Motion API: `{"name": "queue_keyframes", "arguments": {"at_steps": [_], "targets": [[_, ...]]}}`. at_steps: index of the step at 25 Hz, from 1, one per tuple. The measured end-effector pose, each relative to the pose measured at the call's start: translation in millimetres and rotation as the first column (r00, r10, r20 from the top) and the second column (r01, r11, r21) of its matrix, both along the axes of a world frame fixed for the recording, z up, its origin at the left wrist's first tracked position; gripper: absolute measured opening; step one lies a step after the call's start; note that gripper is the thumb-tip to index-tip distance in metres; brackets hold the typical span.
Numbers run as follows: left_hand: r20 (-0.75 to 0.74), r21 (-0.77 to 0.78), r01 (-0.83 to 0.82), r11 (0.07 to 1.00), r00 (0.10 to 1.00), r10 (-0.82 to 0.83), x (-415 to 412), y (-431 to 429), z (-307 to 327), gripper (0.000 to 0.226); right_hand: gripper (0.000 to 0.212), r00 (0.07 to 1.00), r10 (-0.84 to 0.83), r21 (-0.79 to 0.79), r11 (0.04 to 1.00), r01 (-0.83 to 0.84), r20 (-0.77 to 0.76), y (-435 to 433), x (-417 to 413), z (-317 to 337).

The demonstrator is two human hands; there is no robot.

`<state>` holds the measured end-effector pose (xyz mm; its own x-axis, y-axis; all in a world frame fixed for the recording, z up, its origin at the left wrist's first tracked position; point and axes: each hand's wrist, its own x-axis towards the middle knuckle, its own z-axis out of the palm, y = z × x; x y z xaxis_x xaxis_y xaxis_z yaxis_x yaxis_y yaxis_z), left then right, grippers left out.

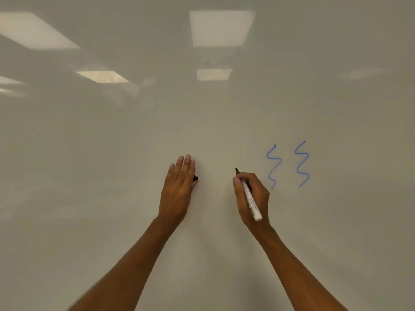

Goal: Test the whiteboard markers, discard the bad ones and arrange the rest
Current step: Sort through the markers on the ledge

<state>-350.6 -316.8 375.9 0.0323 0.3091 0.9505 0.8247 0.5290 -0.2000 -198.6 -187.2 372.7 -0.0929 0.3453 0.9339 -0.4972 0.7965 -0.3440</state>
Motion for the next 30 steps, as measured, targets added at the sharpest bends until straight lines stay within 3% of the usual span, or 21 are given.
{"name": "queue_keyframes", "arguments": {"at_steps": [4, 11, 16, 19, 22, 25, 30], "targets": [[-0.035, 0.005, -0.013, 1.0, 0.999, 0.013, -18.1, 7.4, 12.6, 0.047, 0.016, 0.999, 0.03, -0.076, 0.997, -0.028, 0.025, -1.9, -12.7, 22.1], [-0.117, 0.049, -0.073, 0.996, 0.99, 0.078, -28.1, 11.9, 8.3, 0.049, 0.015, 0.973, -0.228, -0.039, 0.973, 0.227, -0.024, 9.2, -44.1, 36.8], [-0.142, 0.061, -0.061, 0.996, 0.987, 0.069, -29.9, 12.2, 7.5, 0.049, 0.015, 0.91, -0.405, 0.15, 0.898, 0.414, -0.089, 17.5, -51.6, 16.0], [-0.146, 0.075, -0.053, 0.996, 0.987, 0.064, -29.3, 12.5, 6.7, 0.048, 0.016, 0.907, -0.413, 0.023, 0.909, 0.416, -0.078, 20.4, -49.3, -1.7], [-0.161, 0.069, -0.052, 0.996, 0.985, 0.062, -30.0, 12.9, 8.0, 0.048, 0.018, 0.897, -0.435, 0.202, 0.875, 0.44, -0.075, 22.0, -45.5, -25.5], [-0.145, 0.087, -0.036, 0.996, 0.988, 0.049, -28.8, 12.8, 5.9, 0.046, 0.017, 0.911, -0.412, 0.173, 0.896, 0.41, -0.024, 26.4, -35.2, -42.7], [-0.057, 0.089, 0.027, 0.996, 0.998, -0.022, -17.4, 12.2, 4.7, 0.045, 0.015, 0.913, -0.406, 0.305, 0.875, 0.375, 0.043, 32.9, -19.2, -56.5]]}}
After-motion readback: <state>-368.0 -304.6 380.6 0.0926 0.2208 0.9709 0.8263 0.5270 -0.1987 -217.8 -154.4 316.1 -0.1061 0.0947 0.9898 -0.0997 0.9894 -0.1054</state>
